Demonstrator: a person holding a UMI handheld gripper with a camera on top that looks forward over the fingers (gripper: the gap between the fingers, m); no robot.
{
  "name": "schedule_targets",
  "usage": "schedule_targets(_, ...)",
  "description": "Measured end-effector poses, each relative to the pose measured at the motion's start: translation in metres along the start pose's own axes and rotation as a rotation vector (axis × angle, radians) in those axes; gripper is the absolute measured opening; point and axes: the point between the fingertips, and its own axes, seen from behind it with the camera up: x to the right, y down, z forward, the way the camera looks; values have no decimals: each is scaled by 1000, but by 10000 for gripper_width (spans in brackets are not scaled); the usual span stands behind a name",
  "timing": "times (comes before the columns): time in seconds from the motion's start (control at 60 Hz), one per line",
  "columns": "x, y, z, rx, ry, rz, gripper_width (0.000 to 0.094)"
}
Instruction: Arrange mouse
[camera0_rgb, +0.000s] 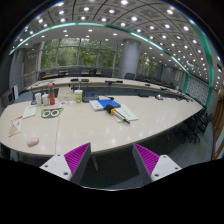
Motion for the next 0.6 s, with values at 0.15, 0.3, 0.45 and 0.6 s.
schedule_targets(0.15,-27,36,9,-53,-18,-22,854)
schedule_targets(0.3,-72,65,11,-81,-63,-62,855)
schedule_targets(0.45,-165,99,21,-92,-155,-61,863)
schedule_targets(0.6,-280,117,32,-58,-273,-40,856)
